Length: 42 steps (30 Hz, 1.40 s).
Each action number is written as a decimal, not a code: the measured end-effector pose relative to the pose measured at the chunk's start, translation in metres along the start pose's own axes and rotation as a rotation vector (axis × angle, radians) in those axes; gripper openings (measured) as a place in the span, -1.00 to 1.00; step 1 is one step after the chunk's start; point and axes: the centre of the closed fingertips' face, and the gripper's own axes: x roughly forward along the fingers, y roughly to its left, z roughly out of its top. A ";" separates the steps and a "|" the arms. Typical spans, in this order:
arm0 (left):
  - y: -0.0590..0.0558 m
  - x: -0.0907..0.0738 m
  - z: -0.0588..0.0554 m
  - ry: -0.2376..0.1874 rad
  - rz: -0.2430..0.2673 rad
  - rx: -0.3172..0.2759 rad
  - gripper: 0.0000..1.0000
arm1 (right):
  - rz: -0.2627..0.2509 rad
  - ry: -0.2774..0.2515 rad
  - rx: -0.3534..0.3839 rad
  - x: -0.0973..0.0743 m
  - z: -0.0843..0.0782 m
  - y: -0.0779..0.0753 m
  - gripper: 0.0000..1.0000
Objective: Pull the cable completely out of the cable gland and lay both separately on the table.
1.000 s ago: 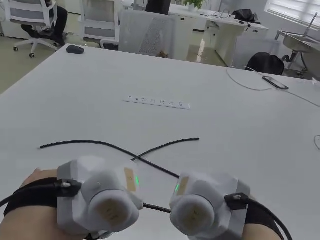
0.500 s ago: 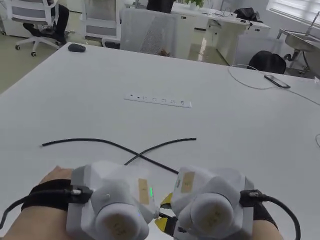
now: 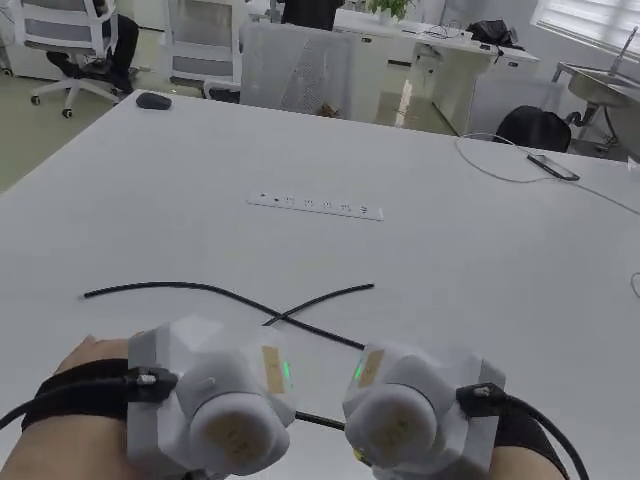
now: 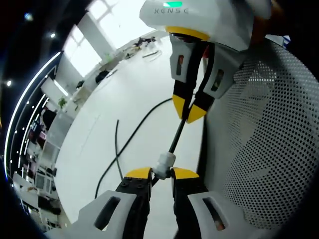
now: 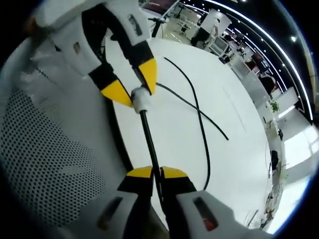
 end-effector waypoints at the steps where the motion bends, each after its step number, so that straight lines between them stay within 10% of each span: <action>1: 0.001 0.000 -0.001 0.004 0.004 0.001 -0.68 | 0.005 -0.003 0.002 0.001 0.000 0.000 -0.90; 6: -0.004 0.001 0.002 -0.006 -0.015 0.017 -0.67 | 0.052 -0.035 -0.024 0.002 0.009 0.012 -0.58; 15: -0.019 0.003 0.015 -0.051 -0.072 0.068 -0.67 | 0.146 -0.326 -0.047 -0.018 0.060 0.027 -0.65; 26: -0.012 0.004 0.007 -0.015 -0.047 0.047 -0.68 | 0.141 -0.251 -0.034 -0.011 0.046 0.026 -0.92; 33: -0.007 0.003 0.001 -0.002 -0.029 0.004 -0.68 | 0.051 -0.018 -0.009 0.002 0.003 0.008 -0.91; 42: -0.014 0.003 0.006 -0.015 -0.052 0.033 -0.67 | 0.112 -0.204 -0.098 -0.007 0.043 0.025 -0.70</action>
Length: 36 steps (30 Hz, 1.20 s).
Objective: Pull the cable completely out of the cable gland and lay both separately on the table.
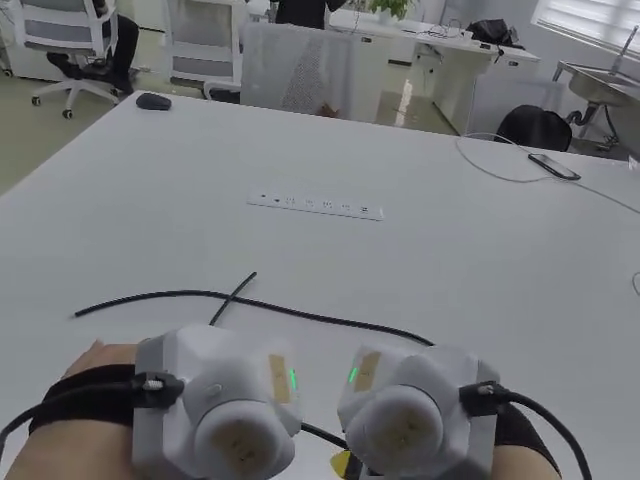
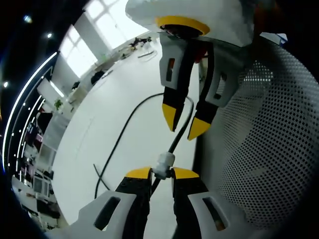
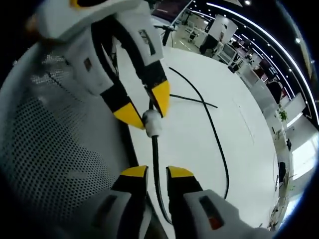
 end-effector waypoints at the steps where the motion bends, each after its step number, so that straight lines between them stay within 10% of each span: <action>1: -0.001 0.000 0.002 -0.005 -0.004 0.010 -0.67 | 0.006 -0.020 -0.017 -0.001 0.004 0.002 -0.68; 11: -0.004 0.002 0.003 -0.009 -0.013 0.016 -0.67 | 0.002 -0.059 0.001 -0.002 0.009 0.002 -0.92; 21: 0.004 0.000 -0.002 0.008 0.017 -0.016 -0.67 | -0.100 0.202 0.062 -0.003 -0.043 -0.017 -0.91; 27: 0.002 0.000 -0.001 0.005 0.010 -0.009 -0.67 | -0.048 0.096 0.055 0.001 -0.021 -0.008 -0.55; 36: -0.004 0.000 0.007 -0.024 -0.010 0.019 -0.67 | 0.017 -0.067 -0.012 -0.005 0.011 0.005 -0.77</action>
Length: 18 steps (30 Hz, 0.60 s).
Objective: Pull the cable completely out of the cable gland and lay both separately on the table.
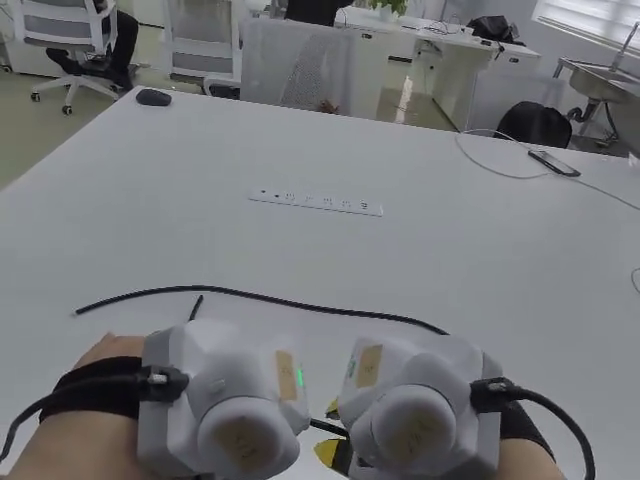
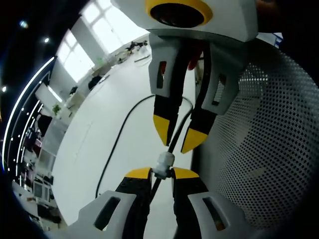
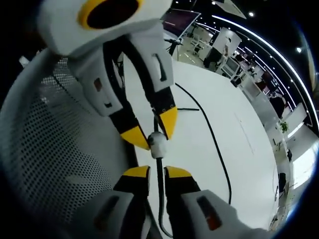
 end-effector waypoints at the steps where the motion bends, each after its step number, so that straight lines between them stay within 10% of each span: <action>1: 0.000 0.000 0.000 0.001 -0.002 0.000 -0.67 | 0.004 -0.002 0.000 0.000 0.000 0.000 -0.87; 8: 0.005 0.000 -0.005 0.017 0.012 -0.017 -0.67 | -0.027 0.062 0.056 0.001 -0.016 -0.008 -0.91; 13: 0.008 -0.001 -0.007 0.022 0.026 -0.026 -0.67 | -0.088 0.248 0.114 -0.001 -0.053 -0.019 -0.91; 18: 0.007 -0.001 -0.007 0.029 0.027 -0.020 -0.67 | -0.087 0.212 0.102 0.001 -0.044 -0.018 -0.77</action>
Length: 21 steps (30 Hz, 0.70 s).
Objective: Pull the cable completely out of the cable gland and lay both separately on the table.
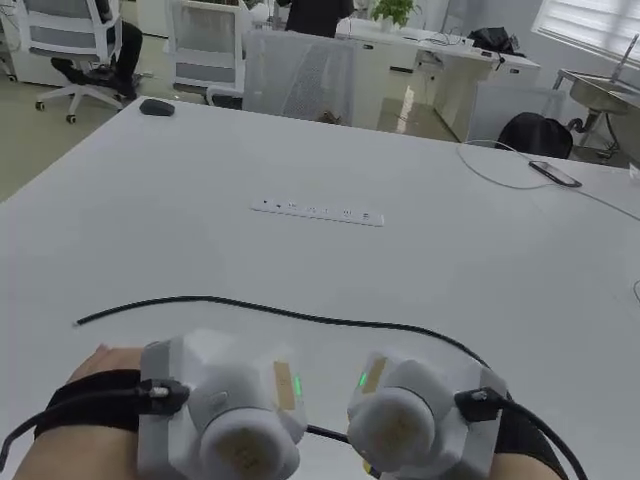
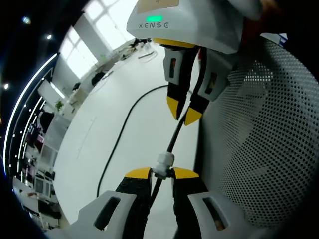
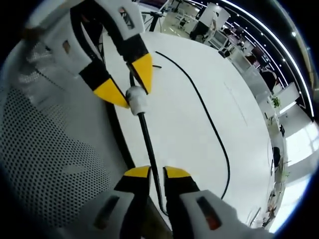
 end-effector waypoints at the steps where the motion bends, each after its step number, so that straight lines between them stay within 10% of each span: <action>1: 0.000 0.000 0.000 -0.001 -0.003 -0.004 -0.67 | 0.012 -0.027 -0.008 0.000 0.006 0.003 -0.68; 10: -0.008 0.001 0.006 -0.021 -0.031 0.029 -0.67 | 0.066 -0.257 -0.085 -0.014 0.051 0.017 -0.71; 17: -0.008 0.001 0.010 -0.039 -0.031 0.029 -0.67 | 0.063 -0.201 -0.061 -0.009 0.039 0.016 -0.92; 21: -0.003 0.000 0.003 -0.013 -0.014 0.012 -0.67 | -0.005 -0.026 -0.033 -0.002 0.006 0.002 -0.92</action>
